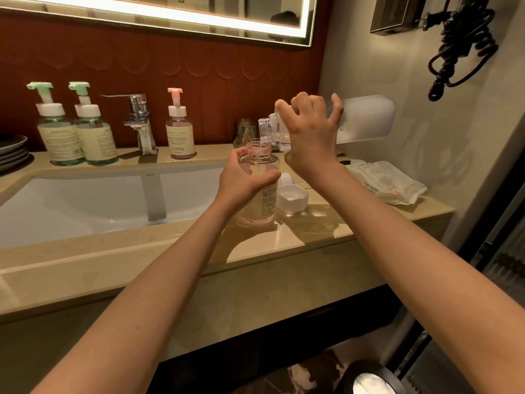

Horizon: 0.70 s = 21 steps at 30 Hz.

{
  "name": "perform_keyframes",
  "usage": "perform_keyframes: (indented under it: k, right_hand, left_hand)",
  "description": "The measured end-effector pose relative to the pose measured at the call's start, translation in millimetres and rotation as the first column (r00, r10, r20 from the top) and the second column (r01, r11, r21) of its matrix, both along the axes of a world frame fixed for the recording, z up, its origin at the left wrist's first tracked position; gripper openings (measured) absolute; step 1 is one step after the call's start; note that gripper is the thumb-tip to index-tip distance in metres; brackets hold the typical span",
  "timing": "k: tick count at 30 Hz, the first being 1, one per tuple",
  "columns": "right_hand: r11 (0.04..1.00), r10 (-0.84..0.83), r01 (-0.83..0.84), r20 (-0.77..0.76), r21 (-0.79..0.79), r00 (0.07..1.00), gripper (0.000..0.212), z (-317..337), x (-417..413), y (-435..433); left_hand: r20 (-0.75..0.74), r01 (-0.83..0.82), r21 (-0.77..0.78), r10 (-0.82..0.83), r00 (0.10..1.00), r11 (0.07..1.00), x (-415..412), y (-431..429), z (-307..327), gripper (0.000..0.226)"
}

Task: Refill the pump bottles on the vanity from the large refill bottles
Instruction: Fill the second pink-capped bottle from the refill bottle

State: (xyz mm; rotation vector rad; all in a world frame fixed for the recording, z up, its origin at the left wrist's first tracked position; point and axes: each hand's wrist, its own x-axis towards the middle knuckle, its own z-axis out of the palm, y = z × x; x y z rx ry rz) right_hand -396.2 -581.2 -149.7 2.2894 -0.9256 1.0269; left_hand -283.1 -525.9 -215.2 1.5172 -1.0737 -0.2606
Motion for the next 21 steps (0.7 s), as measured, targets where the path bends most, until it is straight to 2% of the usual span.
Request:
perform_keyframes:
  k: [21]
  right_hand:
    - [1.000, -0.005, 0.005, -0.008, -0.019, 1.000, 0.066, 1.0, 1.5, -1.5]
  left_hand:
    - [-0.007, 0.007, -0.004, -0.007, 1.000, 1.000, 0.6, -0.8, -1.6, 0.082]
